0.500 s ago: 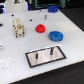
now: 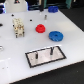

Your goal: Insert the blue gear onto the right peg, followed by the red gear

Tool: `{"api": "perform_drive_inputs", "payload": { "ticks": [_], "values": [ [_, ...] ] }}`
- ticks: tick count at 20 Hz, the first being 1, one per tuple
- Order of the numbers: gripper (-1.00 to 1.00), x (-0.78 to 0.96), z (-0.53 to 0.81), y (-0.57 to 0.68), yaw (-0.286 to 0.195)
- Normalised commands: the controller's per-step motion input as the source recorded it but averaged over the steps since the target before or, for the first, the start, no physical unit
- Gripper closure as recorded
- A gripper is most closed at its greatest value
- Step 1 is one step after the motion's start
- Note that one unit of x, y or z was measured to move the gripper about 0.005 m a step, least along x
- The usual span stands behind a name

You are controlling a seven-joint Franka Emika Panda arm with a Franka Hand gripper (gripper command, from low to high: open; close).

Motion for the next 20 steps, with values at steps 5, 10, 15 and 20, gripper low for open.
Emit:
{"api": "perform_drive_inputs", "payload": {
  "ticks": [5, 10, 15, 20],
  "values": [
    [-1.00, -0.08, -0.44, 0.42, 0.000],
    [-1.00, -0.05, -0.52, 0.21, 0.000],
    [-1.00, -0.18, -0.55, 0.11, 0.000],
    [-1.00, -0.18, -0.53, 0.01, 0.000]
  ]
}}
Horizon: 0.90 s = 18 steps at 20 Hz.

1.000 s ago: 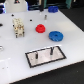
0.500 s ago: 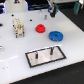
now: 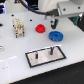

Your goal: Insert the blue gear onto the right peg, followed by the red gear

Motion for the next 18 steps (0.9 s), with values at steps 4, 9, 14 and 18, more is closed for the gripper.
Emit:
{"api": "perform_drive_inputs", "payload": {
  "ticks": [4, 9, 14, 18],
  "values": [
    [-1.00, -0.14, -0.49, -0.05, 0.000],
    [-1.00, -0.21, -0.44, -0.11, 0.000],
    [-1.00, -0.30, -0.37, -0.10, 0.000],
    [1.00, -0.39, -0.23, -0.09, 0.000]
  ]
}}
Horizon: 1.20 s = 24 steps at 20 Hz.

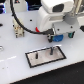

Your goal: Insert the blue gear onto the right peg, followed by the red gear

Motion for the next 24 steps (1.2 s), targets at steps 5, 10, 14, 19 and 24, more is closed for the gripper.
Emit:
{"api": "perform_drive_inputs", "payload": {
  "ticks": [5, 10, 14, 19, 24],
  "values": [
    [1.00, -0.44, -0.16, -0.06, 0.000],
    [1.00, -0.40, -0.16, -0.07, 0.000],
    [1.00, -0.44, -0.17, -0.07, 0.000],
    [-1.00, -0.29, -0.02, 0.00, 0.000],
    [-1.00, -0.63, -0.10, 0.00, 0.000]
  ]
}}
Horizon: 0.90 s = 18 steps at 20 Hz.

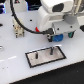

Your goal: Insert the blue gear onto the right peg, followed by the red gear

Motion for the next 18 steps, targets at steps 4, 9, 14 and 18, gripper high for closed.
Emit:
{"api": "perform_drive_inputs", "payload": {
  "ticks": [4, 9, 14, 18],
  "values": [
    [-1.00, -0.46, -0.08, -0.07, 0.000],
    [1.00, -0.31, -0.12, -0.02, 0.000],
    [1.00, -0.21, -0.05, -0.01, 0.000],
    [1.00, 0.01, 0.24, 0.01, 0.000]
  ]
}}
